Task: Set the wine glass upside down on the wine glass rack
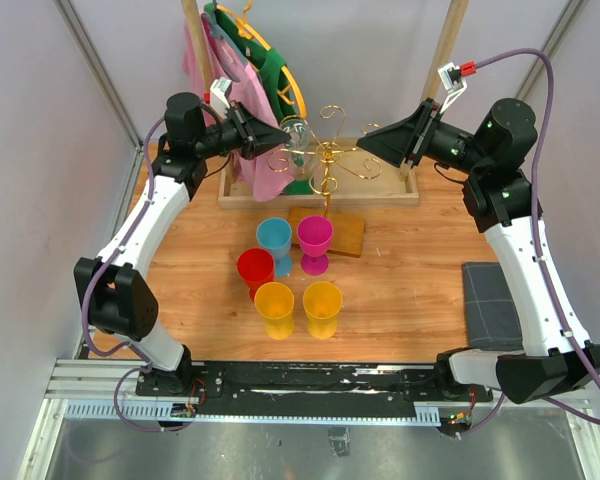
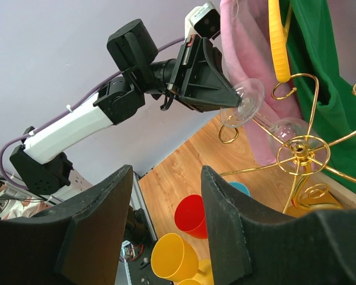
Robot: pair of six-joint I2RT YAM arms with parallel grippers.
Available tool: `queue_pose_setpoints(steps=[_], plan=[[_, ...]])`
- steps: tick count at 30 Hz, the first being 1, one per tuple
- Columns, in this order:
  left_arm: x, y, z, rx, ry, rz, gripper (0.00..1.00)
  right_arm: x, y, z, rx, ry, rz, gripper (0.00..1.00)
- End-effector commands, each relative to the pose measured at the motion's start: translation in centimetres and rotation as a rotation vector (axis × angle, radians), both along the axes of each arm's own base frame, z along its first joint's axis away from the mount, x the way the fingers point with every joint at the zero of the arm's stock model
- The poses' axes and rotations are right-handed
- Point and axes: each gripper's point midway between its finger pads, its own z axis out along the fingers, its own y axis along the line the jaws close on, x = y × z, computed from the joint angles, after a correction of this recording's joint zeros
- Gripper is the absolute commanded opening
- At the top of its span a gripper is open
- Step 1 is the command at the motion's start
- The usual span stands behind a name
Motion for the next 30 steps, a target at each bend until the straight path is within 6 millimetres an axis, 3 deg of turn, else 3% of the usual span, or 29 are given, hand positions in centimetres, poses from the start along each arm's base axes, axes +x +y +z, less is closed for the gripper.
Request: queue_pose_setpoints(steps=[1, 11, 18, 30], plan=[[-0.2, 0.1, 1.8, 0.002, -0.073, 0.019, 0.0, 0.1, -0.3, 0.3, 0.011, -0.024, 0.001, 0.51], [1.8, -0.1, 1.8, -0.045, -0.049, 0.051, 0.0, -0.1, -0.4, -0.1, 0.005, -0.022, -0.008, 0.51], [2.3, -0.4, 2.1, -0.156, -0.017, 0.05, 0.0, 0.0, -0.4, 0.0, 0.005, -0.024, -0.008, 0.51], [2.6, 0.1, 1.4, -0.142, 0.011, 0.086, 0.0, 0.2, -0.4, -0.2, -0.004, -0.025, -0.014, 0.51]])
